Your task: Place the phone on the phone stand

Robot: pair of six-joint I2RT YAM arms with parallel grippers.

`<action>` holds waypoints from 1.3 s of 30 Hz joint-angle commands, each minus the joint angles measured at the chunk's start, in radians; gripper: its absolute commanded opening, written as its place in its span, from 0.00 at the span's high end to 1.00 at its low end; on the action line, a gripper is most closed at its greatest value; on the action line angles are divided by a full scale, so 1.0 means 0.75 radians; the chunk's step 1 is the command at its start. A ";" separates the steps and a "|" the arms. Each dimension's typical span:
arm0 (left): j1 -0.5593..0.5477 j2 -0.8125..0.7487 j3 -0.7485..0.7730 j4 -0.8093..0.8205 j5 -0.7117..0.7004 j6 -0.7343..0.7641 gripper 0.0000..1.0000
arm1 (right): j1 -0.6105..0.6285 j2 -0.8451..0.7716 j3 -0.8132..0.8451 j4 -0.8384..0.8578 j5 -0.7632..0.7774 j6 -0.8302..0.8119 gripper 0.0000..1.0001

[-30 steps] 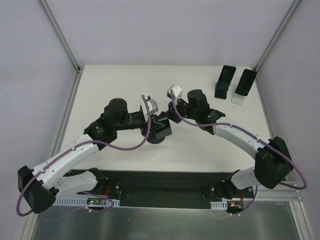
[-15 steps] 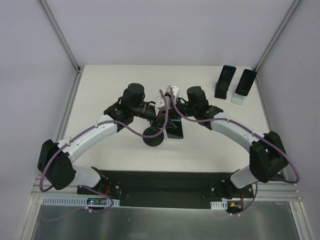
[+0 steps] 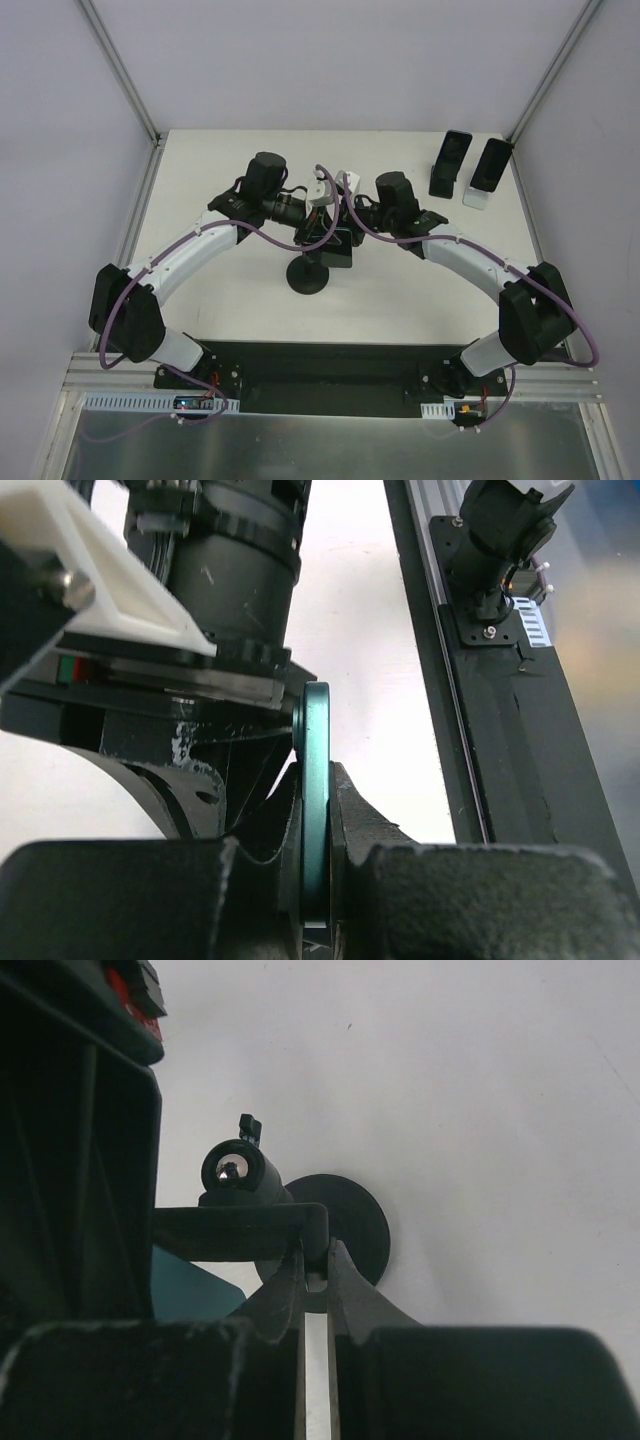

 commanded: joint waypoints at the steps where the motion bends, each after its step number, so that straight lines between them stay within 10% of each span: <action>1: 0.013 -0.021 0.051 -0.024 0.048 0.054 1.00 | -0.004 -0.014 0.004 0.084 -0.043 -0.007 0.99; 10: -0.001 -0.219 -0.123 0.037 -0.459 -0.160 1.00 | -0.006 -0.075 -0.071 0.220 0.185 0.107 0.99; 24: -0.343 -0.436 -0.399 0.136 -1.999 -0.510 1.00 | 0.345 -0.353 -0.456 0.597 1.461 0.537 1.00; 29: -0.351 -0.371 -0.395 0.150 -2.120 -0.662 1.00 | 0.550 -0.404 -0.509 0.636 1.805 0.582 1.00; 39: -0.351 -0.295 -0.409 0.267 -2.010 -0.662 1.00 | 0.701 -0.425 -0.515 0.701 1.826 0.492 0.95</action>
